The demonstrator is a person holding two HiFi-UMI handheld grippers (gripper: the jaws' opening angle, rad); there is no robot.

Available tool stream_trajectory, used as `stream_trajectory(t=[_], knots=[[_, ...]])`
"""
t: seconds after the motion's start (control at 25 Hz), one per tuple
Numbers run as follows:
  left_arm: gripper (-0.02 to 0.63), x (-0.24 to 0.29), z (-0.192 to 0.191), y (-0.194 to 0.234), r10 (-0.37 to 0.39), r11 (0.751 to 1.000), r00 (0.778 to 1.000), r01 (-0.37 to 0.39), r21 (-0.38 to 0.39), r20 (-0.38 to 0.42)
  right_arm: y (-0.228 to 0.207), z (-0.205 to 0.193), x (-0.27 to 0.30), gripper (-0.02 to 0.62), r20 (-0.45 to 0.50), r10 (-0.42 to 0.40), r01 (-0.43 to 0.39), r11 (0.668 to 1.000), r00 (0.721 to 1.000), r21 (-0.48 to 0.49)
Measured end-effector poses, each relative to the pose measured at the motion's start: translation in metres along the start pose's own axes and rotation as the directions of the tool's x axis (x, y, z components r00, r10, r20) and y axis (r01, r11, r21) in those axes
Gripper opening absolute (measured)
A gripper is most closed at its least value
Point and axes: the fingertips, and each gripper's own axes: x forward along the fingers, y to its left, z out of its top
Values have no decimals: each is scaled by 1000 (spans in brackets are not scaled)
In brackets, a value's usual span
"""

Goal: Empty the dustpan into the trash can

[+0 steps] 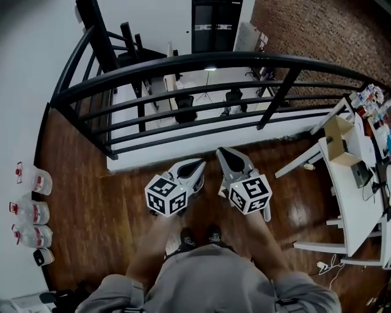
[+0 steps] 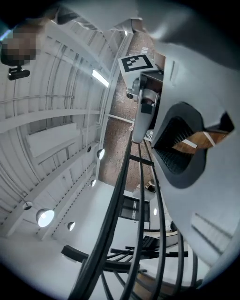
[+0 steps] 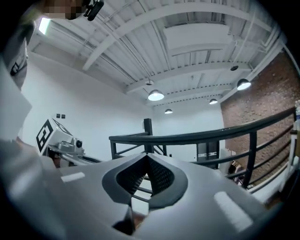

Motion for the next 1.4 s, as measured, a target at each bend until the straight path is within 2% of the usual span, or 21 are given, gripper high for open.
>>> stream_trajectory(t=[0.2,0.44,0.88,1.4], knots=[[6,-7,53,-11,22,998,998,-25,64,52,12,59,0,0,69,85,-84,996,994,-16],[6,-12,86,-22,29,991,996,-40,128,89,14,95,-1,0,121,117,-113,993,986,-37],[6,-11,93,-33,16,989,996,-28,144,85,17,104,-6,0,133,149,-147,989,980,-27],[6,-13,91,-43,15,989,997,-27,147,81,12,100,-26,0,150,132,-134,991,980,4]])
